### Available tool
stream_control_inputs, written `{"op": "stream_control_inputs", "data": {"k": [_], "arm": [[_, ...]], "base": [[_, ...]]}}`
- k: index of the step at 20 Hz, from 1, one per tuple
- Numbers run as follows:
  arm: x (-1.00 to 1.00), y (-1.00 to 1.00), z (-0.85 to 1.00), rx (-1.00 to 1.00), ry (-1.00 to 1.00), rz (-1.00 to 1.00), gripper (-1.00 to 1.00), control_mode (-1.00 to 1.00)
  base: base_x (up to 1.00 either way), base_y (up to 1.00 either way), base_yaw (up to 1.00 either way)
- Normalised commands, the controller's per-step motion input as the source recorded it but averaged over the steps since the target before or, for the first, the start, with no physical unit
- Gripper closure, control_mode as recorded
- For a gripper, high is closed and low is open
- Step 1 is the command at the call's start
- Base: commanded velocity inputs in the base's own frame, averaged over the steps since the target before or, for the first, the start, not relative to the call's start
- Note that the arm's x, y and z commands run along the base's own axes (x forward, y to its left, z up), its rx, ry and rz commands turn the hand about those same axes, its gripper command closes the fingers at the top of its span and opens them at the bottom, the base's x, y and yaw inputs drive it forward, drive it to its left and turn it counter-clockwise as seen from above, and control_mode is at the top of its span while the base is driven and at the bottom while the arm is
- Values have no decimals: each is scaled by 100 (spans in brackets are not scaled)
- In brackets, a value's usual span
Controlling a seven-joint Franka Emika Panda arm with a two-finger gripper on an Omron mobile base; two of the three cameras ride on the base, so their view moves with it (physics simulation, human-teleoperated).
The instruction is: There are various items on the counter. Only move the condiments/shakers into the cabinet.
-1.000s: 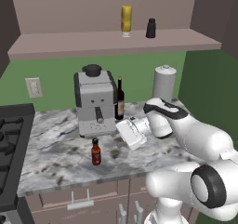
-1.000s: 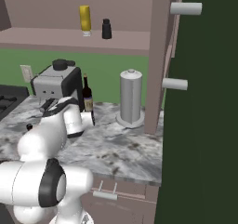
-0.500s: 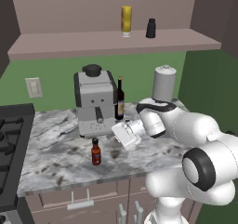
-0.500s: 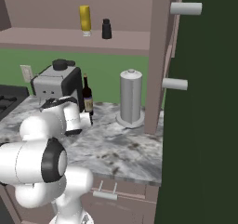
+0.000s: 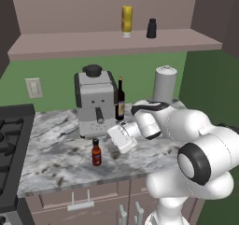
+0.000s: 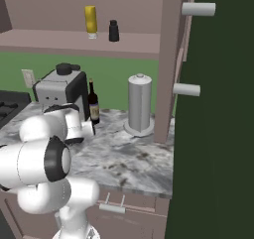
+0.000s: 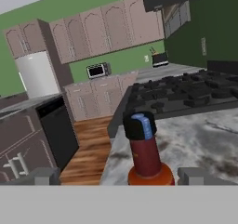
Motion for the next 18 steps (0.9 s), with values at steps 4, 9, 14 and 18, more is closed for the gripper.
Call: {"op": "stream_control_inputs", "data": {"k": [4,9,14,18], "arm": [[4,13,-12,0,-3,1,-100,-100],[11,13,-2,0,0,0,-100,-100],[14,4,0,0,0,0,-100,-100],[11,0,-2,0,0,0,-100,-100]], "base": [[0,0,0],[0,0,0],[0,0,0],[0,0,0]]}}
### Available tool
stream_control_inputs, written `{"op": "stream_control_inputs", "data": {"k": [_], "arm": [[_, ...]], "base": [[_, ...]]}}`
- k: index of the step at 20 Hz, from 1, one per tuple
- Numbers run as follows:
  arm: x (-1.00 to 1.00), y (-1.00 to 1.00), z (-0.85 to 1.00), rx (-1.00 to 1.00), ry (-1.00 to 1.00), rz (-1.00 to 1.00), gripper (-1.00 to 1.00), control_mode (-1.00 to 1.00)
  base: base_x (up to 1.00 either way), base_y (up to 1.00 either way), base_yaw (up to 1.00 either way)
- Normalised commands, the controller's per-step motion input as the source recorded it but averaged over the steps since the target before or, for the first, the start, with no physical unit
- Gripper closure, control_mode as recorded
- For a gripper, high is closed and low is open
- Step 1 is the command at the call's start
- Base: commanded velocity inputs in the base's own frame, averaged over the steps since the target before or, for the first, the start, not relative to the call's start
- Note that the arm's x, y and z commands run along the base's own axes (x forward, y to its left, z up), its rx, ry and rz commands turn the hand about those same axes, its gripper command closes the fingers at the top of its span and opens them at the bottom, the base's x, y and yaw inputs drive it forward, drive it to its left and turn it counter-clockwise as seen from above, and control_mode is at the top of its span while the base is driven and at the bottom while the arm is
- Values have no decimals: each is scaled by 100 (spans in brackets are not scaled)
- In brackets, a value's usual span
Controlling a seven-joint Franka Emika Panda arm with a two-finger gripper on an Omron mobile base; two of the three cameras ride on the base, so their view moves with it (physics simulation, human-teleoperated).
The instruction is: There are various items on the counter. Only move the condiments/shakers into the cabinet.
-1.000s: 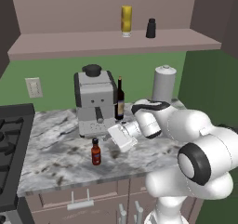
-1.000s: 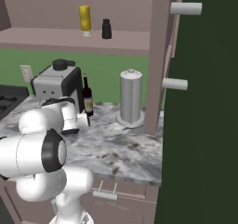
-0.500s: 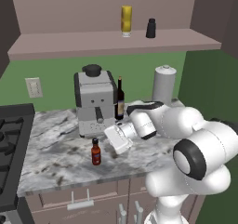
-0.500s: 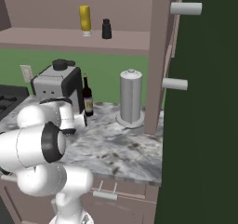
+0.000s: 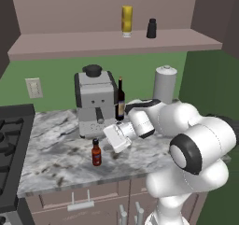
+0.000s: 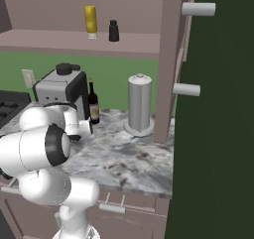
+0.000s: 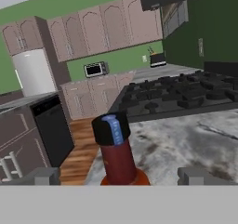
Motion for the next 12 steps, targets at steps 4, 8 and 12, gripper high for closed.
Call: {"op": "stream_control_inputs", "data": {"k": [4,8,12], "arm": [[4,2,-2,0,0,0,-100,-100],[0,9,-4,0,0,0,-100,-100],[0,14,0,0,0,0,-100,-100]], "base": [[0,0,0],[0,0,0],[0,0,0]]}}
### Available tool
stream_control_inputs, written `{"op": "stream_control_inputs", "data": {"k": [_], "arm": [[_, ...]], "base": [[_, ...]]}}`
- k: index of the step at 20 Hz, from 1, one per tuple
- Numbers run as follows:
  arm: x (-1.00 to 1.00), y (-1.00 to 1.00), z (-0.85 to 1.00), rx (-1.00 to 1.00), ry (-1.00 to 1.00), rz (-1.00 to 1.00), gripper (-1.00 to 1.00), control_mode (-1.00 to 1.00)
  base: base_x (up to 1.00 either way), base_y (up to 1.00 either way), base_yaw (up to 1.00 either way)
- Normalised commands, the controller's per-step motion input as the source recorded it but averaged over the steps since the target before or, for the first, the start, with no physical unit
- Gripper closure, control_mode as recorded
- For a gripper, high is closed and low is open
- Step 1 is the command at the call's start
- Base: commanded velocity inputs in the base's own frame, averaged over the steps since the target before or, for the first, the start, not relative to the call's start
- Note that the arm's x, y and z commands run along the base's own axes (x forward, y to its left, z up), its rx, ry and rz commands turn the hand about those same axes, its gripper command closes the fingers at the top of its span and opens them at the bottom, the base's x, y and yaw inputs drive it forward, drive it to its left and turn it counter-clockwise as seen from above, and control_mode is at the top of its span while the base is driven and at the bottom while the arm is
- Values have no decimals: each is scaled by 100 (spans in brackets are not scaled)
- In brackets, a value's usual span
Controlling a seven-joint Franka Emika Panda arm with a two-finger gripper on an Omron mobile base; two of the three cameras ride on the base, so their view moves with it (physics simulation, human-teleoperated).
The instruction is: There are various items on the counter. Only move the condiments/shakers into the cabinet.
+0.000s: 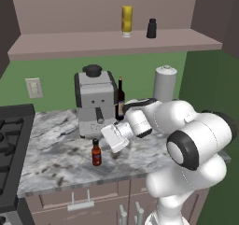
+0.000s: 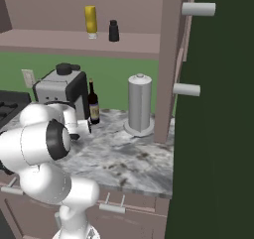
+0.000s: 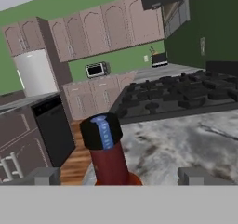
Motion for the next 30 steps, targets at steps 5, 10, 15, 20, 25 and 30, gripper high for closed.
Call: {"op": "stream_control_inputs", "data": {"k": [5,10,15,20,25,30], "arm": [[0,14,0,0,0,0,-100,-100],[0,11,0,0,0,0,-100,-100],[0,14,-1,0,0,0,-100,-100],[0,14,-2,0,0,0,100,-100],[0,0,0,0,0,0,100,-100],[-22,0,41,0,-7,-6,100,-100]], "base": [[0,0,0],[0,0,0],[0,0,0],[0,0,0],[0,0,0],[0,0,0]]}}
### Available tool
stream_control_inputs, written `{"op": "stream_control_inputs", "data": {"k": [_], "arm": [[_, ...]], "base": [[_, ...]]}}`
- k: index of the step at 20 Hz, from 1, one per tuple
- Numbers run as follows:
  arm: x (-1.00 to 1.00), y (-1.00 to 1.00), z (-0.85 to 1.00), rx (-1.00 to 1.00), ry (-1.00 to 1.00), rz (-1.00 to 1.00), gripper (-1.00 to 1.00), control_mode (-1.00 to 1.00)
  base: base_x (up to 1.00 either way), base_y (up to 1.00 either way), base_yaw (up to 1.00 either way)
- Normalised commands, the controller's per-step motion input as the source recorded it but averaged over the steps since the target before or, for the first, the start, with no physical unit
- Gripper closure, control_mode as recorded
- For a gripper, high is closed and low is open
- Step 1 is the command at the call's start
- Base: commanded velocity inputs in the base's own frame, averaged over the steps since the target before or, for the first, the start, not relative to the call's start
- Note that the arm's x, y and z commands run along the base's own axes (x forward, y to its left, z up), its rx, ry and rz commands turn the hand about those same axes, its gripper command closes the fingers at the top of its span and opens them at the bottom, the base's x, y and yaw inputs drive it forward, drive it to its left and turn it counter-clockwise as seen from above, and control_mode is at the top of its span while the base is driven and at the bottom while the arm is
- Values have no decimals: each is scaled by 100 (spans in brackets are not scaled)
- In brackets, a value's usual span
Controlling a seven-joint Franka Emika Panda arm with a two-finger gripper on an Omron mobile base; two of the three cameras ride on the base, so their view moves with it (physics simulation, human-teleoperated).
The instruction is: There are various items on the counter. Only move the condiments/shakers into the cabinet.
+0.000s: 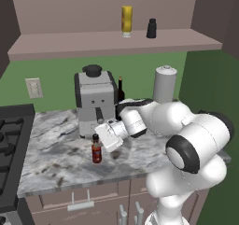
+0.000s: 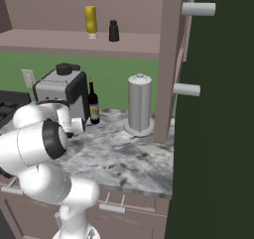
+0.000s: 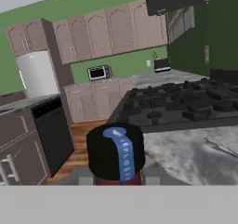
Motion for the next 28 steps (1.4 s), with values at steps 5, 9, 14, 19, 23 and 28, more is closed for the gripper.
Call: {"op": "stream_control_inputs", "data": {"k": [5,9,14,19,23,28], "arm": [[-47,0,100,0,-11,-17,100,-100],[-43,0,100,0,-4,-28,100,-100],[-39,1,100,0,0,-31,100,-100],[-30,16,100,-6,0,-36,100,-100],[-21,14,100,-15,3,-32,100,-100],[-32,3,100,-16,9,-28,100,-100]], "base": [[0,0,0],[0,0,0],[0,0,0],[0,0,0],[0,0,0],[0,0,0]]}}
